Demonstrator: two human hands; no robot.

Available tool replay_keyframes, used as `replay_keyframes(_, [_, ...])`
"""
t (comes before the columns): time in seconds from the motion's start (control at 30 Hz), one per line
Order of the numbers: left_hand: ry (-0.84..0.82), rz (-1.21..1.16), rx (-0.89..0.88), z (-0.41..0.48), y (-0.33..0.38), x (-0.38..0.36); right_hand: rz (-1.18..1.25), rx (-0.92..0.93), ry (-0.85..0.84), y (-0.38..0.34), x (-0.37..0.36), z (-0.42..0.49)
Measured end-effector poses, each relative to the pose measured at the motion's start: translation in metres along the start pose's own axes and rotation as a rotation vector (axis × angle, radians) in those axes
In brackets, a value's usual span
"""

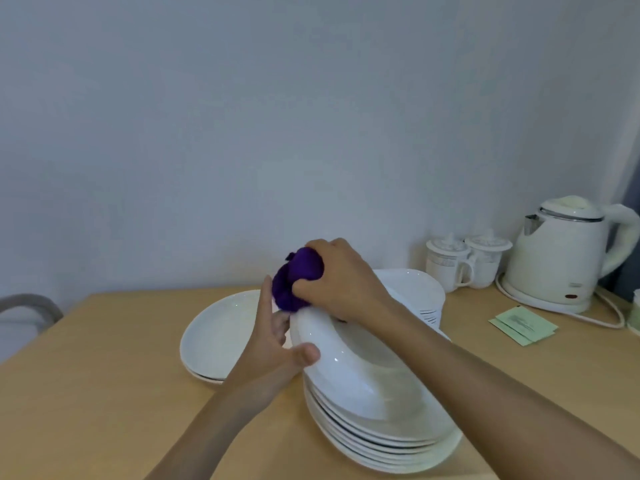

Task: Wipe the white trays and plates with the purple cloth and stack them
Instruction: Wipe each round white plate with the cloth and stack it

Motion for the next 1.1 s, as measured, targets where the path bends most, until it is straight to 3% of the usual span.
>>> replay_keyframes(0.23, [-0.101,0.424,0.056,-0.011,0.007,-0.026,0.246,-0.192,0.085,0.082,0.029,0.009])
replay_keyframes(0.47, [-0.103,0.726,0.013,-0.012,0.012,-0.028,0.266,-0.118,0.081,0.099,0.041,-0.063])
replay_keyframes(0.6, [-0.103,0.804,-0.007,-0.012,0.015,-0.031,0.132,0.034,-0.012,0.068,0.021,-0.086])
replay_keyframes(0.73, [-0.117,0.857,0.062,-0.015,0.009,-0.031,0.058,0.136,0.041,0.046,0.007,-0.074])
replay_keyframes(0.97, [-0.105,0.870,0.088,-0.017,0.010,-0.030,0.033,-0.105,0.288,0.088,0.037,-0.056])
replay_keyframes(1.1, [-0.091,0.845,0.022,-0.015,0.010,-0.031,0.157,0.153,0.144,0.046,0.009,-0.088])
Point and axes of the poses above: each hand's wrist, its own z-axis towards the middle knuckle, its own x-axis out of the back of the hand, y = z × x, the point moved 6 cm from there along z, towards the middle knuckle, and after that the axes turned 2 degrees about -z, right-handed, at the moved point
